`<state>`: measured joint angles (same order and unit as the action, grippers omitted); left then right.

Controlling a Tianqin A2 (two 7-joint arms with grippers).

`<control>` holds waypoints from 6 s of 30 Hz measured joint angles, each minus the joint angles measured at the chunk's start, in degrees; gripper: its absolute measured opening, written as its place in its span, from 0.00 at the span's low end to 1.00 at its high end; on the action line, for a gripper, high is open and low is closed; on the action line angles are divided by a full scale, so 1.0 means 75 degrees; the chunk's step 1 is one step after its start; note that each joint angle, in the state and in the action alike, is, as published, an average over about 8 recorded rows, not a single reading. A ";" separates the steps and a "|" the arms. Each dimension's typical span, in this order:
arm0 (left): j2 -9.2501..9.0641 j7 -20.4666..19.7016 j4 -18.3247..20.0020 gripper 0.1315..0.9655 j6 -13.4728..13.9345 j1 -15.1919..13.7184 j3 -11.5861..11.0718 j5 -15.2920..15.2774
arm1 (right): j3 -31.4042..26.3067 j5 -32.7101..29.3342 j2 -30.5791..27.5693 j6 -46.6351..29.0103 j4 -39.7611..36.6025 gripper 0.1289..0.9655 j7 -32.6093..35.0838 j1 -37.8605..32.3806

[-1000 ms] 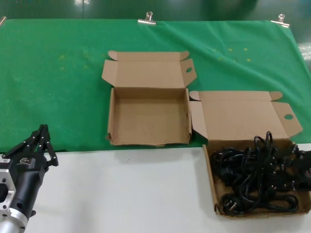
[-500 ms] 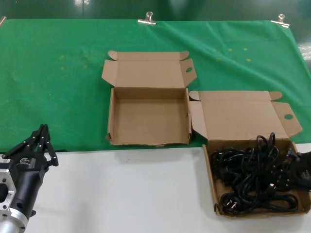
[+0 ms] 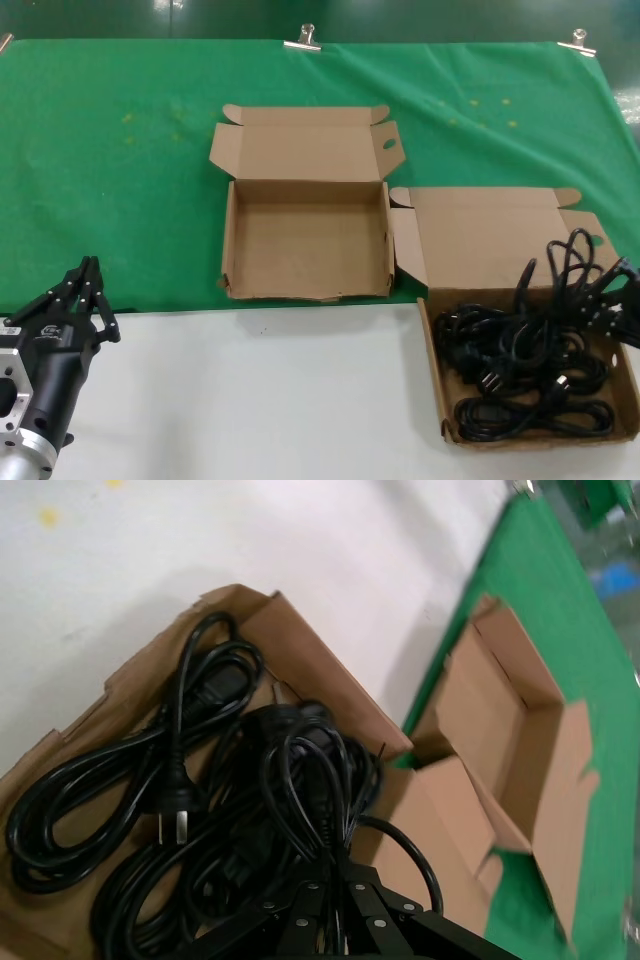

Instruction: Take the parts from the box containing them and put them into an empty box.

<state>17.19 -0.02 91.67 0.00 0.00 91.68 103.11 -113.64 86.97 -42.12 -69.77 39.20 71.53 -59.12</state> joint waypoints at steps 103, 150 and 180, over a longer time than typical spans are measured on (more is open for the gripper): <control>0.0000 0.0000 0.0000 0.04 0.0000 0.0000 0.0000 0.0001 | 0.1693 0.1238 0.5289 0.4498 -0.5101 0.32 0.1760 -0.1630; 0.0000 0.0001 0.0000 0.07 0.0000 0.0000 0.0000 0.0001 | 0.1271 0.0882 0.3625 0.4278 0.0258 1.00 -0.1353 0.1035; 0.0000 0.0004 0.0000 0.68 0.0000 0.0000 0.0000 0.0002 | 0.2002 0.1443 0.3492 0.6492 0.3227 1.00 -0.4959 0.4053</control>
<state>17.19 0.01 91.67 0.00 0.00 91.68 103.13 -98.63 97.80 -15.93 -21.08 63.41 34.34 -28.72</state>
